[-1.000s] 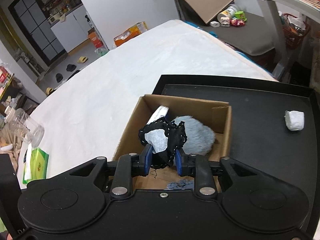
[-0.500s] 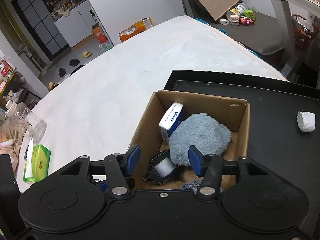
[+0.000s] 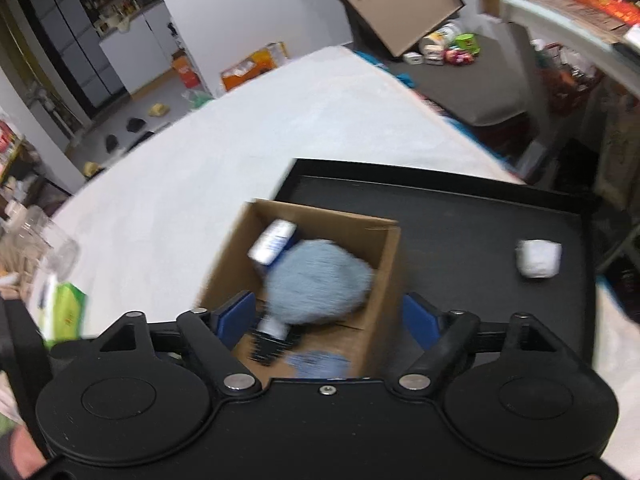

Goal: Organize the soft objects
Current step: 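Carry the black felt cloth with the right gripper and release it into the box, then move the right gripper to the burger plush and grasp it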

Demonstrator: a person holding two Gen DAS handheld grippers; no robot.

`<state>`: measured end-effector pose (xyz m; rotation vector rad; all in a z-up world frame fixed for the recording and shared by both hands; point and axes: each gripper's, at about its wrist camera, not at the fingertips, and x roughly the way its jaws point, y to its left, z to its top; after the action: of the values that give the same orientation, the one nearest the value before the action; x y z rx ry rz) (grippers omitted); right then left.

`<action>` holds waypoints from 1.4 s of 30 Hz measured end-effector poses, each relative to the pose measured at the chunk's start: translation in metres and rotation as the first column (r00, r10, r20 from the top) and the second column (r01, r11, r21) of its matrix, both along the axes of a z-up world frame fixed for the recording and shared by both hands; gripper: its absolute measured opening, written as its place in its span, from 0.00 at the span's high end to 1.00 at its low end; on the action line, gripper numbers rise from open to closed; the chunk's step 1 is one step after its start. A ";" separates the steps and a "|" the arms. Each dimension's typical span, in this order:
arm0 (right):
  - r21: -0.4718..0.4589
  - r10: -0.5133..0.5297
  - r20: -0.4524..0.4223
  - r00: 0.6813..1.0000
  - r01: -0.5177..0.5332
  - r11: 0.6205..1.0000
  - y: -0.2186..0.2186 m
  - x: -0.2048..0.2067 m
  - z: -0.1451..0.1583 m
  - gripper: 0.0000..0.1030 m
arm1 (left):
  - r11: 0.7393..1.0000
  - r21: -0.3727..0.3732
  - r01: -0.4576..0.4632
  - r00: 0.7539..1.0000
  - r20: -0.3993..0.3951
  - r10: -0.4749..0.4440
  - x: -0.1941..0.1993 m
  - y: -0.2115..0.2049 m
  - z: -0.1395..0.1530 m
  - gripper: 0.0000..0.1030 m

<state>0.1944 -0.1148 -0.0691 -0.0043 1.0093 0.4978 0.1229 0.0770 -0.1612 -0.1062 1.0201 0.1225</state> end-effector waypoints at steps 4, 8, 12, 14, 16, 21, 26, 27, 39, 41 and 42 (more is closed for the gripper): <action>-0.047 -0.033 -0.020 0.999 0.032 0.998 -0.026 0.001 -0.007 0.18 | 1.000 0.011 0.008 1.000 -0.003 -0.008 -0.001 -0.003 0.002 0.64; -0.091 -0.078 -0.058 0.995 0.072 0.993 -0.049 0.000 -0.019 0.18 | 1.000 -0.010 0.026 0.999 -0.027 -0.027 0.000 -0.007 0.002 0.42; -0.096 -0.085 -0.093 0.992 0.076 0.993 -0.064 -0.007 -0.026 0.10 | 0.999 -0.017 0.029 0.999 -0.024 -0.030 -0.003 -0.013 0.006 0.24; -0.100 -0.091 -0.110 0.990 0.080 0.992 -0.069 -0.013 -0.029 0.08 | 0.998 -0.055 0.027 0.999 -0.033 -0.029 -0.004 -0.016 0.006 0.19; -0.102 -0.102 -0.140 0.985 0.088 0.991 -0.074 -0.018 -0.036 0.05 | 0.998 -0.050 0.041 0.998 -0.043 -0.044 -0.004 -0.022 0.005 0.18; -0.115 -0.164 -0.191 0.968 0.144 0.983 -0.087 -0.023 -0.056 0.05 | 0.998 -0.033 0.047 0.997 -0.055 -0.049 -0.004 -0.027 0.005 0.18; -0.074 -0.214 -0.264 0.941 0.201 0.977 -0.106 -0.017 -0.070 0.05 | 0.998 -0.019 0.052 0.998 -0.046 -0.053 -0.004 -0.030 0.008 0.18; -0.067 -0.220 -0.273 0.937 0.210 0.975 -0.109 -0.016 -0.072 0.05 | 0.998 -0.013 0.057 0.997 -0.045 -0.058 -0.004 -0.032 0.008 0.18; -0.073 -0.226 -0.298 0.928 0.214 0.974 -0.122 -0.013 -0.090 0.05 | 0.994 0.085 0.065 0.996 -0.070 -0.059 -0.002 -0.049 0.008 0.18; -0.082 -0.222 -0.298 0.928 0.207 0.975 -0.122 -0.013 -0.094 0.05 | 0.993 0.093 0.066 0.995 -0.075 -0.059 0.000 -0.051 0.007 0.18; -0.084 -0.222 -0.300 0.928 0.206 0.975 -0.122 -0.012 -0.096 0.05 | 0.993 0.095 0.069 0.995 -0.078 -0.061 0.000 -0.052 0.007 0.18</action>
<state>0.1821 -0.2372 -0.1652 0.1410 1.3117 0.2754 0.1230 0.0253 -0.1541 0.0209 1.0898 0.1176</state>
